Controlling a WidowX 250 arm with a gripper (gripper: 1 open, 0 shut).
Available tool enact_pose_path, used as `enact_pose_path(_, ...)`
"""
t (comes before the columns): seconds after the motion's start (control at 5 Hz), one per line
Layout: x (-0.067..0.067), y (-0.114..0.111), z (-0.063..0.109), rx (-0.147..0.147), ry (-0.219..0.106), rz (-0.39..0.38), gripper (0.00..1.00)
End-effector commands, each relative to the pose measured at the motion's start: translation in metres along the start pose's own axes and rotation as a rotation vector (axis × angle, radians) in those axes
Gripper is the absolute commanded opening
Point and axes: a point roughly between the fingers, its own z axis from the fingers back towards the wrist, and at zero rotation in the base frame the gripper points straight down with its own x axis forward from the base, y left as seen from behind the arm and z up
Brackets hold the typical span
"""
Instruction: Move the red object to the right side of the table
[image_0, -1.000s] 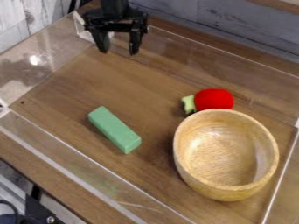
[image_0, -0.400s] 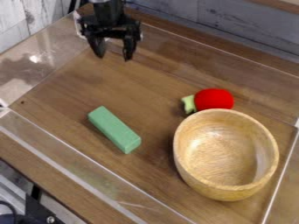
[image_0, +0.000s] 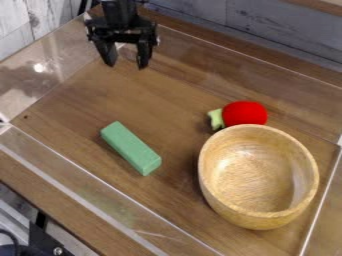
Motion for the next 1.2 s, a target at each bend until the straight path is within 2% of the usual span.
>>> enact_pose_path(0.0, 0.016, -0.013, 0.021, 0.002, -0.105, 0.028, 1.0)
enact_pose_path(0.2, 0.013, -0.02, 0.005, 0.012, -0.107, 0.058, 1.0)
enact_pose_path(0.6, 0.015, -0.028, -0.008, 0.04, -0.104, 0.101, 1.0)
enact_pose_path(0.8, 0.02, -0.03, -0.006, 0.048, -0.11, 0.069, 1.0)
enact_pose_path(1.0, 0.027, -0.027, -0.002, 0.041, -0.111, -0.001, 1.0)
